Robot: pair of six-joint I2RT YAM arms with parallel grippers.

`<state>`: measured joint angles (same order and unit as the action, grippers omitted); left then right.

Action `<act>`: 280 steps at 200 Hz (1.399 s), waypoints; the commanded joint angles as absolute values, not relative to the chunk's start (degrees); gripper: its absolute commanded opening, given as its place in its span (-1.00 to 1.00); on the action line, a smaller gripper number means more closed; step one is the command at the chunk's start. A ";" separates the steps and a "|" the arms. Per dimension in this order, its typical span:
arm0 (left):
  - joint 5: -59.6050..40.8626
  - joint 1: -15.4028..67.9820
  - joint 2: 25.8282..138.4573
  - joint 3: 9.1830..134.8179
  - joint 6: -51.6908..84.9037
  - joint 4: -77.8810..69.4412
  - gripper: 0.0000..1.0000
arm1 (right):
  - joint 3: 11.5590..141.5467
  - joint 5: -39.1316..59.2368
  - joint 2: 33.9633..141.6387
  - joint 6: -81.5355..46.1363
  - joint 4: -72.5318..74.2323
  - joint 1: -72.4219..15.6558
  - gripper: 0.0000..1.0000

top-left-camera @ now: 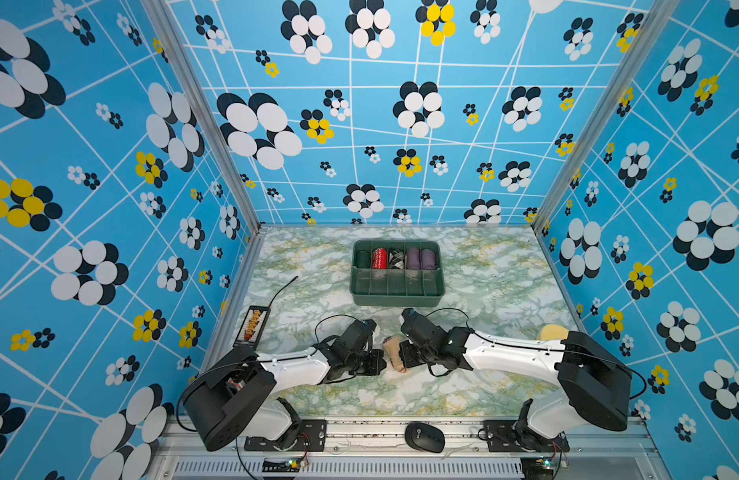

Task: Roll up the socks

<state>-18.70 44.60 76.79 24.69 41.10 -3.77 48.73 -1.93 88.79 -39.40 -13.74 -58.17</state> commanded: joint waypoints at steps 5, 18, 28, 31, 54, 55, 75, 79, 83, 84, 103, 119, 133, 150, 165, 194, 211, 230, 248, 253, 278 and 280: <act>-16.66 43.89 69.11 27.32 39.44 6.70 -1.00 | 51.31 -5.36 91.31 -37.73 -20.45 -59.96 -0.78; -16.11 43.72 65.40 27.72 39.79 7.55 -1.00 | 52.16 -6.03 92.01 -37.53 -21.38 -60.61 -0.78; -16.00 43.78 63.27 27.77 40.36 6.74 -1.00 | 52.59 -6.32 92.51 -37.53 -21.74 -61.03 -0.78; -16.07 43.83 62.80 27.73 40.60 6.17 -1.00 | 52.71 -6.40 92.68 -37.53 -21.76 -61.12 -0.78; -16.47 44.15 62.60 27.06 42.75 0.69 -1.00 | 53.26 -6.62 93.47 -37.70 -21.80 -61.68 -0.78; -16.45 44.18 62.72 27.07 42.82 0.43 -1.00 | 53.30 -6.60 93.54 -37.75 -21.84 -61.65 -0.78; -16.34 44.72 66.24 27.21 43.32 -2.60 -1.00 | 53.39 -6.59 93.63 -37.88 -21.80 -61.87 -0.78; -16.35 44.82 67.16 27.29 43.41 -3.19 -1.00 | 53.43 -6.62 93.55 -37.88 -21.87 -61.83 -0.78; -16.47 44.96 67.90 27.26 43.50 -3.78 -1.00 | 53.57 -6.66 93.45 -37.90 -21.91 -61.89 -0.78; -16.45 44.98 68.09 27.30 43.50 -3.96 -1.00 | 53.46 -6.67 93.44 -37.89 -21.90 -61.93 -0.78; -15.85 45.26 70.81 27.13 43.85 -7.22 -1.00 | 53.17 -6.75 93.17 -37.97 -21.87 -61.92 -0.78; -15.36 45.45 72.26 27.46 43.87 -9.64 -1.00 | 53.34 -6.52 93.35 -37.88 -21.75 -61.96 -0.78; -15.29 45.78 73.43 28.29 43.64 -10.84 -1.00 | 53.39 -6.36 93.65 -37.88 -21.55 -61.95 -0.78; -14.94 46.14 74.21 29.04 43.38 -11.67 -1.00 | 53.34 -6.05 94.07 -37.79 -21.28 -61.96 -0.78; -14.94 46.23 74.77 29.52 43.29 -11.78 -1.00 | 53.53 -5.93 94.31 -37.71 -21.19 -61.91 -0.78; -15.59 46.32 76.98 29.66 43.49 -12.54 -1.00 | 53.57 -5.91 94.54 -37.44 -21.18 -61.91 -0.78; -15.87 46.64 78.90 29.92 43.68 -13.24 -1.00 | 53.62 -5.84 94.54 -37.44 -21.26 -61.96 -0.78; -16.25 47.05 81.66 30.27 43.75 -12.88 -1.00 | 53.53 -5.98 94.40 -37.40 -21.29 -61.90 -0.78; -16.52 47.61 84.39 30.16 43.85 -12.43 -1.00 | 53.39 -6.19 94.18 -37.33 -21.51 -61.93 -0.77; -16.65 47.84 85.22 29.98 43.86 -12.47 -1.00 | 53.39 -6.22 94.13 -37.35 -21.55 -61.96 -0.77; -17.94 48.46 89.31 28.65 44.19 -13.65 -1.00 | 53.33 -6.65 94.03 -37.35 -22.00 -61.90 -0.68; -18.00 48.55 89.59 28.54 44.20 -13.74 -1.00 | 53.39 -6.67 93.97 -37.42 -22.00 -61.95 -0.67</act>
<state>-16.12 47.03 84.55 30.20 43.97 -17.06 53.52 -7.73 92.71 -38.33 -20.25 -61.34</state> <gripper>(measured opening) 0.045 0.140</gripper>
